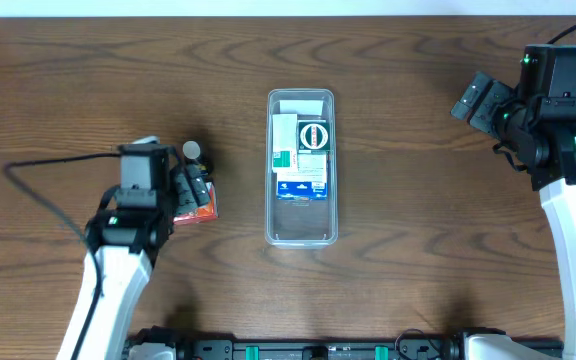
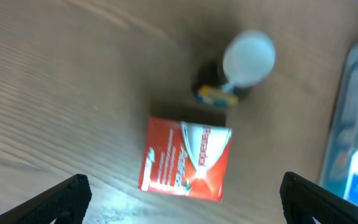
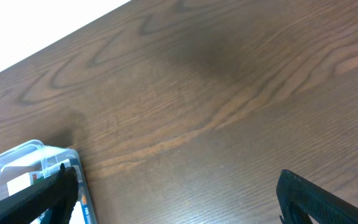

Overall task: Pack container
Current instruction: 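Reach left gripper down onto the dark medicine bottle and grasp it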

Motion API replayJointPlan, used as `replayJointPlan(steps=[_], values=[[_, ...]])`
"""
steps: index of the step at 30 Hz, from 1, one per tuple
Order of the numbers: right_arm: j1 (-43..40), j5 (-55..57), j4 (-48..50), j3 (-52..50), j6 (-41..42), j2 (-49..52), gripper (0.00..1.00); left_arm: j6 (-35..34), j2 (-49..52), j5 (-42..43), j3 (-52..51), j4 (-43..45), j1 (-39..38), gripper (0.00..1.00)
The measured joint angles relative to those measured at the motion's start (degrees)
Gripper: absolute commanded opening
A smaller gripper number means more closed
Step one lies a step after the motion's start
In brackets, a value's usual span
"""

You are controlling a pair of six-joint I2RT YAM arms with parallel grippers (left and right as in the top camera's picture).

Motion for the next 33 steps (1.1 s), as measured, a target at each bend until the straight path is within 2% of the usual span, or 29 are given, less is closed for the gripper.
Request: replayJointPlan(steps=[10, 17, 22, 29, 33], values=[[0.0, 0.0, 0.0, 0.0, 0.0, 0.0, 0.99, 6.5, 9.7, 2.6, 0.0, -0.6, 0.0, 0.98], [0.0, 0.0, 0.0, 0.0, 0.0, 0.0, 0.99, 7.3, 12.4, 2.7, 0.0, 0.3, 0.0, 0.98], [0.0, 0.0, 0.0, 0.0, 0.0, 0.0, 0.99, 7.2, 11.8, 2.7, 0.0, 5.1, 0.0, 0.98], [0.0, 0.0, 0.0, 0.0, 0.0, 0.0, 0.99, 7.2, 9.7, 3.0, 0.3, 17.7, 0.0, 0.99], [0.0, 0.0, 0.0, 0.0, 0.0, 0.0, 0.99, 7.7, 10.4, 3.3, 0.3, 22.3, 0.0, 0.92]])
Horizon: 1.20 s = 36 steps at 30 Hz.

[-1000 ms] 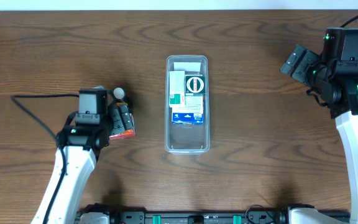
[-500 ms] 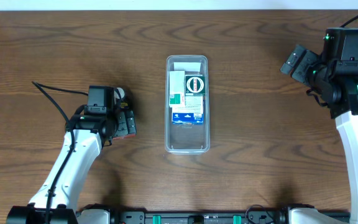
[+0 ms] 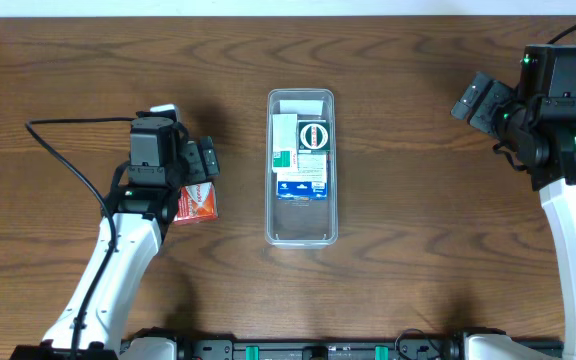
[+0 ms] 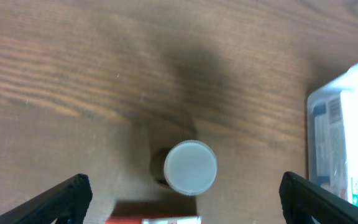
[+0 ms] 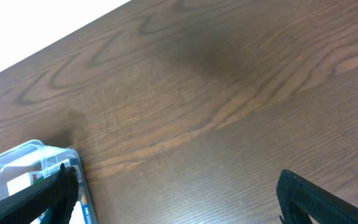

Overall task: Pack container
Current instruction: 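Reach left gripper down onto the dark medicine bottle and grasp it, then carry the bottle right and lower it into the container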

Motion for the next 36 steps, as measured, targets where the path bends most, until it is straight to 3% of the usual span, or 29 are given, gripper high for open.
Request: replayJointPlan(steps=[5, 18, 23, 30, 36], values=[[0.0, 0.0, 0.0, 0.0, 0.0, 0.0, 0.99, 1.4, 2.8, 0.3, 0.0, 3.3, 0.0, 0.86], [0.0, 0.0, 0.0, 0.0, 0.0, 0.0, 0.99, 2.4, 8.3, 0.4, 0.0, 7.0, 0.0, 0.54], [0.0, 0.0, 0.0, 0.0, 0.0, 0.0, 0.99, 2.5, 8.3, 0.4, 0.0, 7.1, 0.0, 0.48], [0.0, 0.0, 0.0, 0.0, 0.0, 0.0, 0.99, 2.4, 8.3, 0.4, 0.0, 7.1, -0.3, 0.28], [0.0, 0.0, 0.0, 0.0, 0.0, 0.0, 0.99, 2.7, 8.3, 0.2, 0.0, 7.3, -2.4, 0.22]])
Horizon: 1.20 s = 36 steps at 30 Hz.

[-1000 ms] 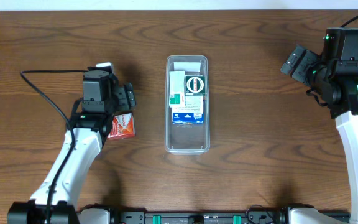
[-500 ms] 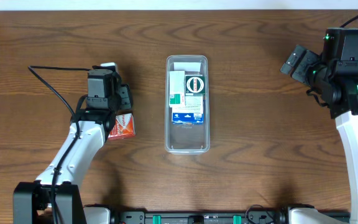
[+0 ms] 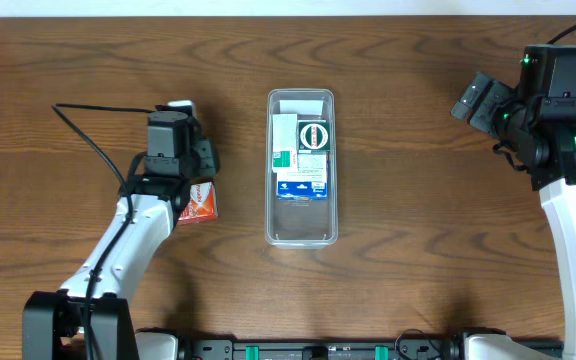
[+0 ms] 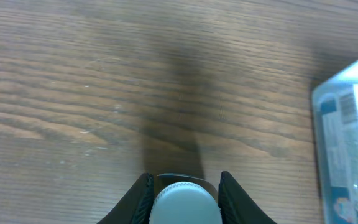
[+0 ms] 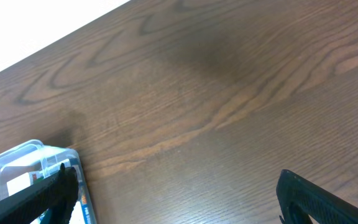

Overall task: Pack container
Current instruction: 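Carry the bottle right and lower it into the container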

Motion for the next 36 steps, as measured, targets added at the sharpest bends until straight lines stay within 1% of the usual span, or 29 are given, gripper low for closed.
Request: replayJointPlan(steps=[5, 9, 18, 24, 28, 36], values=[[0.0, 0.0, 0.0, 0.0, 0.0, 0.0, 0.99, 0.0, -0.3, 0.0, 0.0, -0.4, -1.7, 0.22], [0.0, 0.0, 0.0, 0.0, 0.0, 0.0, 0.99, 0.0, -2.4, 0.1, 0.0, -2.2, -3.4, 0.21], [0.0, 0.0, 0.0, 0.0, 0.0, 0.0, 0.99, -0.3, -14.6, -0.9, 0.0, -7.6, -10.0, 0.19], [0.0, 0.0, 0.0, 0.0, 0.0, 0.0, 0.99, -0.7, -22.8, -6.2, 0.0, -10.9, -16.6, 0.19], [0.0, 0.0, 0.0, 0.0, 0.0, 0.0, 0.99, -2.6, -27.0, -9.0, 0.0, -12.5, -21.9, 0.19], [0.0, 0.0, 0.0, 0.0, 0.0, 0.0, 0.99, -6.1, -28.7, -11.8, 0.0, -12.4, -33.2, 0.19]])
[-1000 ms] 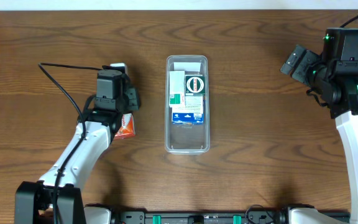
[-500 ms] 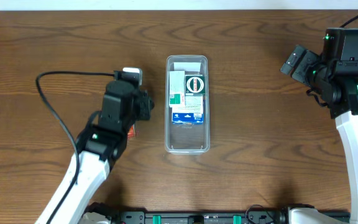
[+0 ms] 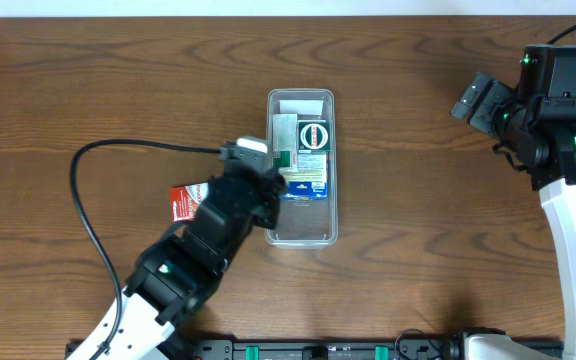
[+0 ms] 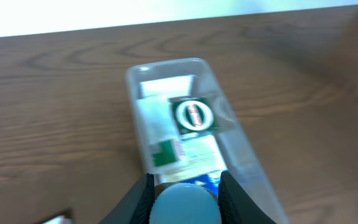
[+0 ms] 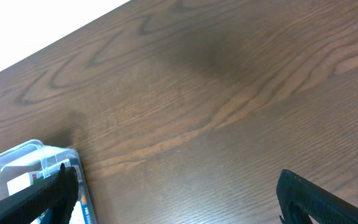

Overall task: Pack container
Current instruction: 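Carry the bottle right and lower it into the container, then open left gripper to release the bottle in the container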

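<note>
The clear plastic container (image 3: 303, 224) lies lengthwise at mid-table, its far half holding flat packets: a green-and-white one (image 3: 285, 143), one with a black round logo (image 3: 313, 136) and a blue one (image 3: 301, 185). My left gripper (image 3: 268, 186) hangs over the container's near-left wall, shut on a small dark bottle with a white cap (image 4: 185, 204). In the left wrist view the container (image 4: 166, 64) stretches away just beyond the cap. A red box (image 3: 186, 200) lies on the table left of the container. My right gripper (image 3: 481, 101) stands open at the far right, nothing between its fingers.
The left arm's black cable (image 3: 118, 150) loops over the table's left side. In the right wrist view only bare wood and a corner of the container (image 5: 30, 168) show. The table's far edge runs along the top of the overhead view.
My left gripper, shut on the white-capped bottle beside the red box, has carried it right to the container's near-left side. The red box now lies uncovered. The right arm stayed still.
My left gripper was open above the red box and the white-capped bottle. Then it was centred over the bottle, still open. Then it was shut on the bottle where it stood. Now the bottle is held at the container. The right arm never moved.
</note>
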Motion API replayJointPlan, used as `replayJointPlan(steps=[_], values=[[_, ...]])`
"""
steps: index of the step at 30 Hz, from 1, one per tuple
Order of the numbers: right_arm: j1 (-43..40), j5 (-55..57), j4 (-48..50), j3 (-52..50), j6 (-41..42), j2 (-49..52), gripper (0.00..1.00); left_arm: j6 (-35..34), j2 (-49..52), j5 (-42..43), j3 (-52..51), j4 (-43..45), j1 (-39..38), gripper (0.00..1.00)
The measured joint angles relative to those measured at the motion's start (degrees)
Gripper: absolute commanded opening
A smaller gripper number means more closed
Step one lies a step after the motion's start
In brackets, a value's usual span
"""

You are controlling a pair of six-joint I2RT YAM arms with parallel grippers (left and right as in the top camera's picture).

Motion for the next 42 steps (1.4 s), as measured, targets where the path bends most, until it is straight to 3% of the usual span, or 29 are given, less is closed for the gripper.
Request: replayJointPlan(steps=[8, 22, 30, 42], values=[[0.0, 0.0, 0.0, 0.0, 0.0, 0.0, 0.99, -4.1, 4.4, -0.6, 0.0, 0.4, -5.1, 0.19], [0.0, 0.0, 0.0, 0.0, 0.0, 0.0, 0.99, -18.0, 19.8, -3.2, 0.0, 3.6, -9.4, 0.19], [0.0, 0.0, 0.0, 0.0, 0.0, 0.0, 0.99, -19.9, 26.0, -4.2, 0.0, 6.3, -9.4, 0.19], [0.0, 0.0, 0.0, 0.0, 0.0, 0.0, 0.99, -23.1, 25.5, -3.0, 0.0, 5.1, -12.1, 0.15]])
